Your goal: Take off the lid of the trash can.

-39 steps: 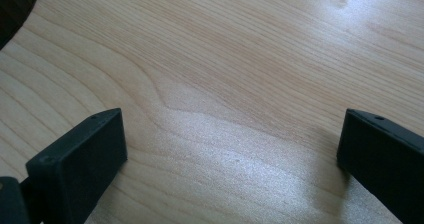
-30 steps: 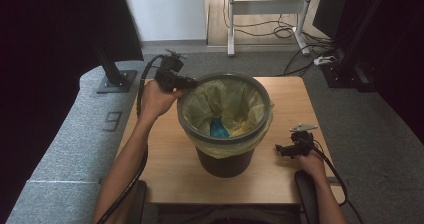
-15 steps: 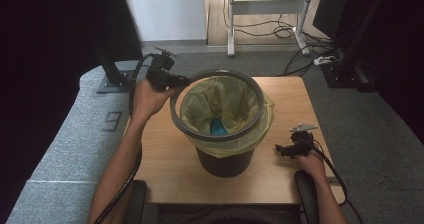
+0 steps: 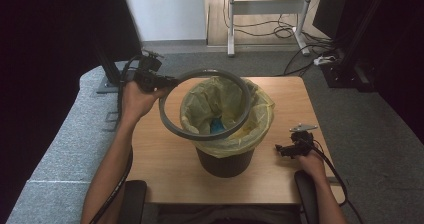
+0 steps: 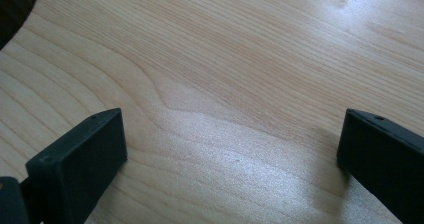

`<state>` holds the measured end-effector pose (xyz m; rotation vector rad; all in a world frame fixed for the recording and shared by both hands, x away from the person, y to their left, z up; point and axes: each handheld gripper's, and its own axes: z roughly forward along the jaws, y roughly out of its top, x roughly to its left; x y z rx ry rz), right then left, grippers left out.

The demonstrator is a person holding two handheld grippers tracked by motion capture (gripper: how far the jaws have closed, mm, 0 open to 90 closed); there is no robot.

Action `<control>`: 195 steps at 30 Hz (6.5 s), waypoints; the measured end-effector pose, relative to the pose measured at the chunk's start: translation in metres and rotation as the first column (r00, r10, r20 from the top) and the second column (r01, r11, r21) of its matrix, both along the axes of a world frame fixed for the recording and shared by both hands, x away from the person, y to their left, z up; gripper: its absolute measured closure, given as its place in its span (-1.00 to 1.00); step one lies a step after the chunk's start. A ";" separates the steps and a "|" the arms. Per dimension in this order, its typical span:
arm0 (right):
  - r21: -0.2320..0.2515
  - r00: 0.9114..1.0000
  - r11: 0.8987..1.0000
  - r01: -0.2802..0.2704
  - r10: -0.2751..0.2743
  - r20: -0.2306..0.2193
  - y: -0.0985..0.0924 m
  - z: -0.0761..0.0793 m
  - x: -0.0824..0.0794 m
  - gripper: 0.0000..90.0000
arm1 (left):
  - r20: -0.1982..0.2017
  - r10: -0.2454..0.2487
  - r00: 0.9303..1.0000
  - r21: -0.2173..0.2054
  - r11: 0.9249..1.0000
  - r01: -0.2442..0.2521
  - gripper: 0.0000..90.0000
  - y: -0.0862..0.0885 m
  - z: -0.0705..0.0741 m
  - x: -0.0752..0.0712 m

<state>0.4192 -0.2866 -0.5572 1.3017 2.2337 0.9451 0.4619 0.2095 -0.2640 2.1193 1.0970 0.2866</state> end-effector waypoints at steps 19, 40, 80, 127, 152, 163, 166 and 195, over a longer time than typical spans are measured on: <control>0.000 1.000 1.000 0.000 0.000 0.000 0.000 0.000 0.000 -1.00 | -0.012 0.067 0.998 -0.022 0.997 -0.068 0.74 0.034 -0.003 -0.001; 0.000 1.000 1.000 0.000 0.000 0.000 0.000 0.000 0.000 -1.00 | -0.027 0.145 0.989 -0.040 0.989 -0.146 0.74 0.076 -0.011 -0.007; 0.000 1.000 1.000 0.000 0.000 0.000 0.000 0.000 0.000 -1.00 | -0.028 0.294 0.955 -0.067 0.953 -0.295 0.74 0.164 -0.022 -0.037; -0.001 1.000 1.000 0.000 0.000 0.001 0.000 0.000 0.000 -1.00 | -0.096 0.366 0.926 -0.081 0.924 -0.374 0.75 0.194 -0.101 -0.043; 0.000 1.000 1.000 0.000 0.000 0.001 0.000 0.000 0.000 -1.00 | -0.103 0.371 0.923 -0.101 0.919 -0.380 0.75 0.177 -0.173 -0.037; 0.000 1.000 1.000 0.000 0.000 0.001 0.000 0.000 0.000 -1.00 | -0.091 0.400 0.912 -0.077 0.910 -0.407 0.75 0.169 -0.201 -0.035; 0.001 1.000 1.000 0.000 0.000 0.001 0.000 0.000 0.000 -1.00 | -0.086 0.408 0.909 -0.063 0.908 -0.414 0.75 0.168 -0.208 -0.035; 0.001 1.000 1.000 -0.002 0.002 0.000 0.000 0.000 0.000 -1.00 | -0.087 0.426 0.901 0.076 0.904 -0.420 0.74 0.151 -0.264 -0.032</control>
